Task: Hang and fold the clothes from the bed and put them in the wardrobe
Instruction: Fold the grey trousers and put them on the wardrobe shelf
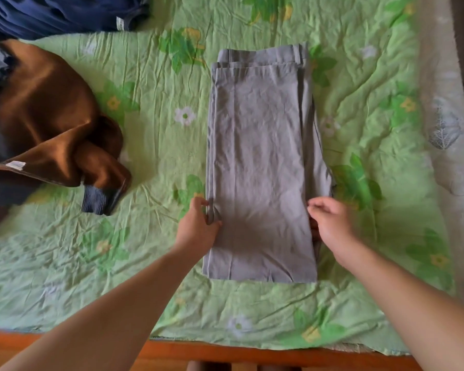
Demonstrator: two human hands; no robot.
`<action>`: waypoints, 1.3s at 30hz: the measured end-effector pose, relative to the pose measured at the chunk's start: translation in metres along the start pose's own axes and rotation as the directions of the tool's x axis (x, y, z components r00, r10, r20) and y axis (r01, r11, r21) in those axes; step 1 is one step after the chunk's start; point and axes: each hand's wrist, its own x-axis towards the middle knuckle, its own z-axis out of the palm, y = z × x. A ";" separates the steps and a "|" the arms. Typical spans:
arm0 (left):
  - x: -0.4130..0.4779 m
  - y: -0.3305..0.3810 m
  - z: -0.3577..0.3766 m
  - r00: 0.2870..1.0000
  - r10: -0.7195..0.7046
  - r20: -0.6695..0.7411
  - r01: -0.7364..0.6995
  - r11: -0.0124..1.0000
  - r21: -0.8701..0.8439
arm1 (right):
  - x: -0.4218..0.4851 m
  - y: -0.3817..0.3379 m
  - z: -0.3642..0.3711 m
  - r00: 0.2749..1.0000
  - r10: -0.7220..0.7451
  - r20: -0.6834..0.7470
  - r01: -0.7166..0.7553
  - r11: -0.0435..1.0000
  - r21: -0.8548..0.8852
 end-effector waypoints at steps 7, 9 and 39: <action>0.001 0.008 0.013 0.960 0.274 -0.056 -0.259 0.947 0.188 | 0.023 -0.009 -0.039 0.955 -0.289 -0.066 0.208 0.811 -0.548; 0.008 0.019 0.017 0.970 0.235 -0.064 -0.222 0.962 0.156 | 0.028 -0.019 -0.035 0.946 -0.321 0.053 0.296 0.779 -0.553; 0.027 0.023 0.023 0.986 0.153 -0.061 -0.137 0.967 0.215 | 0.062 -0.026 -0.050 0.994 -0.107 -0.027 0.105 0.992 -0.071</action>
